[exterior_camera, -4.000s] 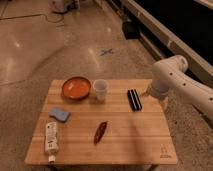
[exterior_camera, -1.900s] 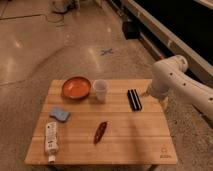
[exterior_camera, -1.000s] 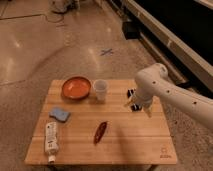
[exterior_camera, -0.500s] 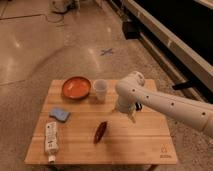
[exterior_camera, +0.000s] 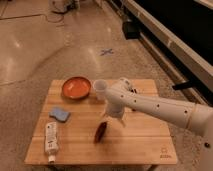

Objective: Place the pepper in the ceramic cup

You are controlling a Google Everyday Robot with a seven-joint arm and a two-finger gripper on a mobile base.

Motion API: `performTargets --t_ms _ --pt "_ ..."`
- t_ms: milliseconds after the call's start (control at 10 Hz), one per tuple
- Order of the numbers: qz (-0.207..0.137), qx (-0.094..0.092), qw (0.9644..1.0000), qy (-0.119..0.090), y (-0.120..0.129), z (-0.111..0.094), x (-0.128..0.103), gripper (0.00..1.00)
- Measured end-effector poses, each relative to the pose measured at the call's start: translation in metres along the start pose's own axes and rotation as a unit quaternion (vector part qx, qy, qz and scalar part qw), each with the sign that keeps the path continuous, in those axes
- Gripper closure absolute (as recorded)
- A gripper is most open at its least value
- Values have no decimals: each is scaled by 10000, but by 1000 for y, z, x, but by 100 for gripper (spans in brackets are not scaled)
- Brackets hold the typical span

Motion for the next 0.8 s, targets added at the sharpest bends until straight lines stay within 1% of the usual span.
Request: performTargets --t_ms 200,600,700,800 --pt "17 -17 10000 -77 -8 12 -12 20" --pt "-119 -43 9998 -166 -23 31 -32 20" --pt "-182 -84 9997 -164 -26 36 -36 22" --pt "-231 -124 9996 -145 -28 39 -37 27"
